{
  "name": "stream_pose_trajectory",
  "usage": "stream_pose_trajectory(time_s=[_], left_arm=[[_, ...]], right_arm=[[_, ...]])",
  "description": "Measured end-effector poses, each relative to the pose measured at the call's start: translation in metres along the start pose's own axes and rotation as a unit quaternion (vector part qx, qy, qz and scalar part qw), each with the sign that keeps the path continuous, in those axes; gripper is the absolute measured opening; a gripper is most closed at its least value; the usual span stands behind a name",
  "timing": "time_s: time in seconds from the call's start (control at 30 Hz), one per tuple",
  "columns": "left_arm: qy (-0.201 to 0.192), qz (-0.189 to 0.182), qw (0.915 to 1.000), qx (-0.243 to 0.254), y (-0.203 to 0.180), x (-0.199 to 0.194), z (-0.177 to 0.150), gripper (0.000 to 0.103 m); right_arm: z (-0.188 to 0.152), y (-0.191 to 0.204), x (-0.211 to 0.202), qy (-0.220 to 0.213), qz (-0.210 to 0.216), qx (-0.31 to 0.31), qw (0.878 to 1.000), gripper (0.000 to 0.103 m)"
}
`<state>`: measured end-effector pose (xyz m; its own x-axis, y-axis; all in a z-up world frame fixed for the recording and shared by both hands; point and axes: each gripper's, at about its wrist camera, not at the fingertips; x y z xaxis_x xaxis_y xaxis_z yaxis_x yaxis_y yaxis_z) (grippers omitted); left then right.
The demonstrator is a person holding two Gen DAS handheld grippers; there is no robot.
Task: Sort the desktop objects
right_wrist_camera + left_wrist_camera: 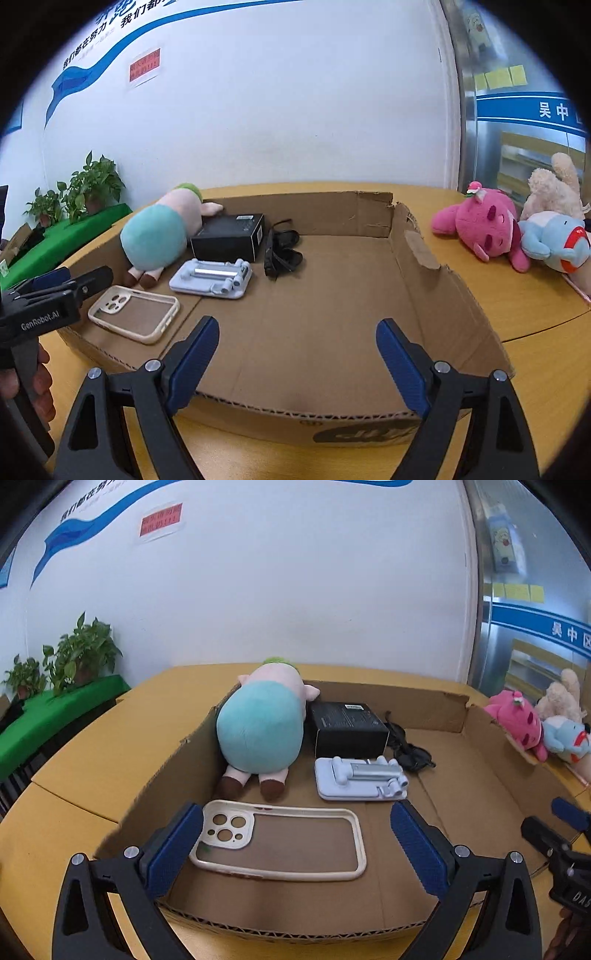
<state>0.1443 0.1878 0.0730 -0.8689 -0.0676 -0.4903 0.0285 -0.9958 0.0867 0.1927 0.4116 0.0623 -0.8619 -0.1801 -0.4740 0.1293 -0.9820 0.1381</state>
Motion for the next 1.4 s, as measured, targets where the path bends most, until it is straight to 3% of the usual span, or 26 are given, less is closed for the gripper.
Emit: stream_pose_trajectory(time_s=[0.13,0.9,1.03,1.4], left_arm=[[-0.021,0.013,0.9995,0.021,-0.0096,-0.0042,-0.0136,0.103],[-0.016,0.009,0.9995,0.026,-0.0093,-0.0018,-0.0132,0.103],[-0.015,0.009,0.9995,0.026,-0.0093,-0.0014,-0.0132,0.103],[-0.015,0.011,0.9995,0.024,-0.0101,-0.0023,-0.0142,0.103]], right_arm=[[-0.0020,0.0027,-0.0028,-0.007,-0.006,-0.011,1.000,0.088],[-0.0052,0.0044,-0.0035,-0.007,-0.009,-0.009,1.000,0.094],[-0.0049,0.0045,-0.0030,-0.006,0.005,-0.014,1.000,0.103],[-0.0048,0.0034,-0.0030,-0.006,0.007,-0.014,1.000,0.102]])
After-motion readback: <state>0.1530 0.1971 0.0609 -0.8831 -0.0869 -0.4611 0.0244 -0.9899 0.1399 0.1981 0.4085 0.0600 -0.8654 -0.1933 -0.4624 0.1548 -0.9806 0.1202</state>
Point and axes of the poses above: each gripper's, at about its wrist camera, not at the fingertips, and x roughly the way its jaws point, y to its left, z to its top, and after that the axes turned 11 degrees about z, right-handed
